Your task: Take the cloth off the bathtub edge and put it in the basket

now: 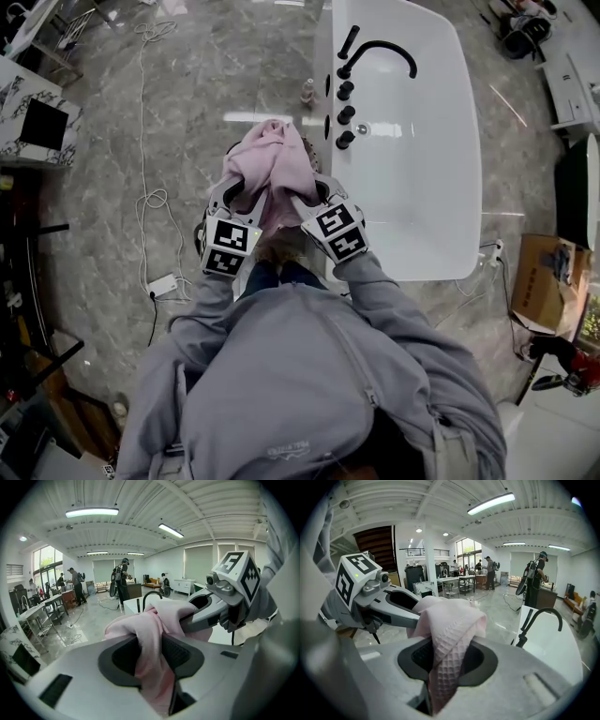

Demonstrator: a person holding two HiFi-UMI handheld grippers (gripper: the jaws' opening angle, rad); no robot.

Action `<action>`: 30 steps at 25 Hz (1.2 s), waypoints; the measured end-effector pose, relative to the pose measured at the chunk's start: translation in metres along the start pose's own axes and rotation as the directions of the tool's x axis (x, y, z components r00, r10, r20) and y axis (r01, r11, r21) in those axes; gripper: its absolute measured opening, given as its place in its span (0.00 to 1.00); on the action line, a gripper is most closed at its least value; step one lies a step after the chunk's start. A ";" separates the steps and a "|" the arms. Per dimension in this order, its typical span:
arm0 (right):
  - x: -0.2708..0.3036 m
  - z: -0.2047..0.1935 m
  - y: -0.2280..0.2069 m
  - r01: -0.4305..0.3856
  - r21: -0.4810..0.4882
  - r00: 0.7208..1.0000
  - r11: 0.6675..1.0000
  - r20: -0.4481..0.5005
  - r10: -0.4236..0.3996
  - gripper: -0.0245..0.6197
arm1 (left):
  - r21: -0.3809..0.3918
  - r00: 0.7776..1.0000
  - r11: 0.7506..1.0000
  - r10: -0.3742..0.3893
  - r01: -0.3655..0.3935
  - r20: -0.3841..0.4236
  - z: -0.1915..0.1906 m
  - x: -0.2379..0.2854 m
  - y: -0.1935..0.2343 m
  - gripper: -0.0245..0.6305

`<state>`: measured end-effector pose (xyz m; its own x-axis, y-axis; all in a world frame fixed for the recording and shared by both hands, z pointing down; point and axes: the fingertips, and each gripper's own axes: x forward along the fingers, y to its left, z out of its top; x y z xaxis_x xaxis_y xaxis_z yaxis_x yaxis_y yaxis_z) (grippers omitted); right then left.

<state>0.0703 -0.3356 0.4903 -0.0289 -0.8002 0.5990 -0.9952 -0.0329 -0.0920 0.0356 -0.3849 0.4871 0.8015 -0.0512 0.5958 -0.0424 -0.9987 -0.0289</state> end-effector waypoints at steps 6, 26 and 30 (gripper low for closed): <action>0.033 -0.031 -0.021 -0.006 0.011 0.994 1.000 -0.105 0.008 0.18 | 0.019 0.998 1.000 -0.012 0.013 -0.062 -0.016 0.036 0.008 0.25; 0.161 -0.136 -0.073 -0.023 0.065 0.912 0.998 -0.407 0.047 0.20 | -0.080 0.942 0.996 -0.064 0.040 -0.328 -0.138 0.141 0.030 0.21; 0.157 -0.141 -0.078 -0.010 0.058 0.908 0.998 -0.418 0.034 0.20 | -0.078 0.936 0.997 -0.050 0.025 -0.348 -0.151 0.132 0.035 0.22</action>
<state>0.1307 -0.3737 0.7036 -0.0987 -0.4774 0.8731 -0.9878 -0.0592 -0.1441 0.0501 -0.4261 0.6861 0.5453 0.0030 0.8382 -0.0693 -0.9964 0.0487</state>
